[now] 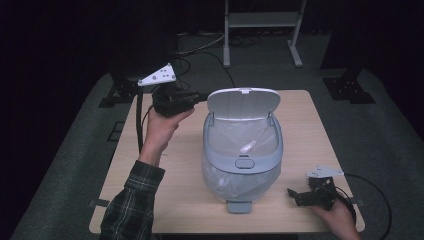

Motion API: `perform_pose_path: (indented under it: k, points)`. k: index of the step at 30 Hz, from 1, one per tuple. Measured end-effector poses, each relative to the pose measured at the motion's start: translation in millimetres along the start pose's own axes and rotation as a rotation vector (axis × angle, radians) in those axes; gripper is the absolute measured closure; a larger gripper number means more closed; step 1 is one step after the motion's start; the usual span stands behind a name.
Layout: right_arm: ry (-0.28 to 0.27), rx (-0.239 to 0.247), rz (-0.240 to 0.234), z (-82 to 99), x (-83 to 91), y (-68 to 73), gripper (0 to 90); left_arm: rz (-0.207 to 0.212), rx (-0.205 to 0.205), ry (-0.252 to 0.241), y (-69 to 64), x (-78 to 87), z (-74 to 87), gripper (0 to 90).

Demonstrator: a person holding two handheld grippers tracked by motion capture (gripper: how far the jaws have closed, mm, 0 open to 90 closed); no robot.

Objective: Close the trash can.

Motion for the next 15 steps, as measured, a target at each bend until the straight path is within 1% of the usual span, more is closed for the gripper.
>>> perform_pose_path:
  k: [6,10,13,15]
  points:
    - [-0.001,0.002,0.001,-0.1,-0.1,-0.2,0.0,0.025,-0.012,0.026,-12.6,-0.7,0.5,89.9]
    - [-0.001,0.002,0.001,-0.1,-0.1,-0.2,0.0,0.042,-0.025,0.035,-23.2,-0.2,-0.4,89.9]
    - [-0.001,0.002,0.001,-0.1,-0.1,-0.2,0.0,0.056,-0.027,0.042,-30.5,-1.2,-0.9,89.8]
    - [-0.001,0.002,0.001,-0.1,-0.1,-0.2,0.0,0.069,-0.03,0.059,-37.2,-3.2,-0.1,89.6]
Point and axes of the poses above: each handheld gripper's, and its own axes: x roughly backward along the jaws, z roughly out of its underside, y roughly to its left, the point moved 7 cm from there along -x, roughly forward along the jaws, and after that the axes turned 11 degrees about z, right-handed, at the moved point
